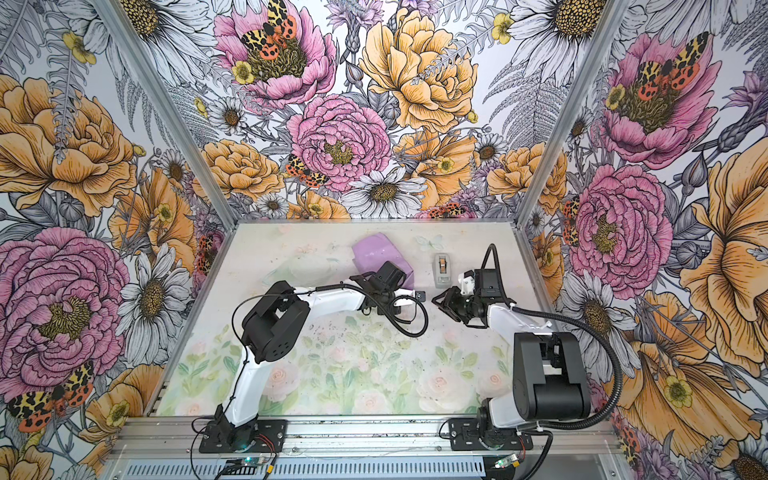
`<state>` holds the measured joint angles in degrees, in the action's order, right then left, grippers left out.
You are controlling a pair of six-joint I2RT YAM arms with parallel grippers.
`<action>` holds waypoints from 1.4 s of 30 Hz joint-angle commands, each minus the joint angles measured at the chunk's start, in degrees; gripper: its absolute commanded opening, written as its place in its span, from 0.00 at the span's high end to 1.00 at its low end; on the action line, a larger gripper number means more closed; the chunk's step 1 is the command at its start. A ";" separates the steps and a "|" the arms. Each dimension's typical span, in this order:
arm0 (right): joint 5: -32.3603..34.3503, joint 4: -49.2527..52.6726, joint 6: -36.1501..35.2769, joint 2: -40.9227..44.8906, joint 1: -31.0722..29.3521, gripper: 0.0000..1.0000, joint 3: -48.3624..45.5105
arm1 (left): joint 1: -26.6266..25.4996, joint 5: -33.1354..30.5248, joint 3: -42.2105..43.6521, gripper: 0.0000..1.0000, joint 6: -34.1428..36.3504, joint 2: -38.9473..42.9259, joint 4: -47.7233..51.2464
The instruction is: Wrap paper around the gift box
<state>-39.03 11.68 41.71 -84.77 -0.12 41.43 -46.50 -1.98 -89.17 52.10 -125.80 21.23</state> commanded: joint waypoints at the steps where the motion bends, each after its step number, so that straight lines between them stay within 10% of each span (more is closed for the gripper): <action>1: 0.65 -4.37 4.40 -2.30 -1.52 0.61 2.83 | 1.27 3.74 -0.50 1.00 -2.56 0.37 0.48; 5: 1.28 -5.44 6.19 -4.40 -2.10 0.61 4.00 | 1.55 5.18 -0.13 0.98 -3.00 0.95 0.44; 10: 1.52 -5.44 6.32 -4.89 -2.16 0.61 4.62 | 0.89 6.71 0.08 0.66 -1.87 1.24 0.47; 22: 0.86 -5.44 5.91 -5.82 -2.08 0.60 4.38 | 0.27 10.18 -0.74 0.52 -1.97 0.19 0.65; 42: 0.12 -5.44 6.36 -6.81 -2.38 0.60 4.73 | 0.30 9.79 -3.45 0.89 -2.73 -3.22 1.96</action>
<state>-38.65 7.38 47.59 -90.83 -2.20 44.82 -46.00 6.44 -91.74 49.45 -127.72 21.08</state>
